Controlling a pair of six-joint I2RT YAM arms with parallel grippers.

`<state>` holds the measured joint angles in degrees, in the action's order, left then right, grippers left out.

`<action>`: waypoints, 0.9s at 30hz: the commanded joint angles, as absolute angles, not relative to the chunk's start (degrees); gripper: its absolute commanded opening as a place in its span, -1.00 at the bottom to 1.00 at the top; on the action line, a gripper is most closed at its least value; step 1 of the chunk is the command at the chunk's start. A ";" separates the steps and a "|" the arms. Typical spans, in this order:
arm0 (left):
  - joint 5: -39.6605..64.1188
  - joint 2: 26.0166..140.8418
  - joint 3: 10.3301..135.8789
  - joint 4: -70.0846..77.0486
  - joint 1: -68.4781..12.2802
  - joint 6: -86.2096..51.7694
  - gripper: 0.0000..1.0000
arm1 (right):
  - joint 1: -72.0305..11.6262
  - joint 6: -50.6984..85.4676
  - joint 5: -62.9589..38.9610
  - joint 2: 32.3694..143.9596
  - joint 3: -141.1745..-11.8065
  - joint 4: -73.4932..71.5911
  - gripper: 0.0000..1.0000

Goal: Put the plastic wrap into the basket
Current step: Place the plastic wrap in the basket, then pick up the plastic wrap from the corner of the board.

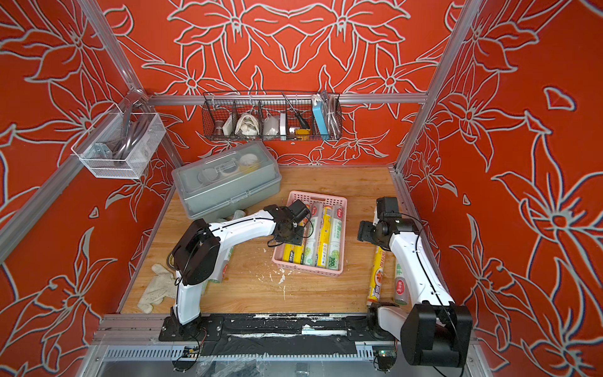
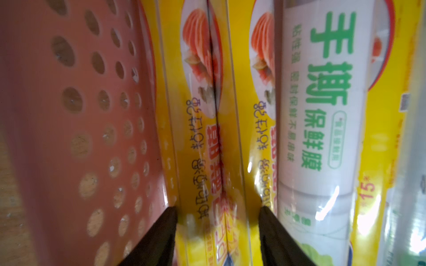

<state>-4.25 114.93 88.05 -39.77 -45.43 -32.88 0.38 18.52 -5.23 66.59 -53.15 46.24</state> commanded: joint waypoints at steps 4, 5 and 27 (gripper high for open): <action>-4.92 111.63 88.54 -42.48 -45.62 -31.52 0.15 | 0.70 17.85 -5.56 66.71 -53.08 46.66 0.54; -4.99 110.65 88.88 -43.02 -45.62 -31.14 0.16 | 0.70 17.89 -5.49 66.75 -53.19 46.73 0.54; -9.77 85.54 77.87 -49.19 -36.77 -26.62 0.30 | 1.14 20.17 7.71 68.19 -55.02 52.19 0.65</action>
<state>-9.39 87.70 80.77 -47.97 -37.69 -27.24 0.40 18.96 -1.08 67.24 -53.45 48.60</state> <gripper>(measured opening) 0.651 0.817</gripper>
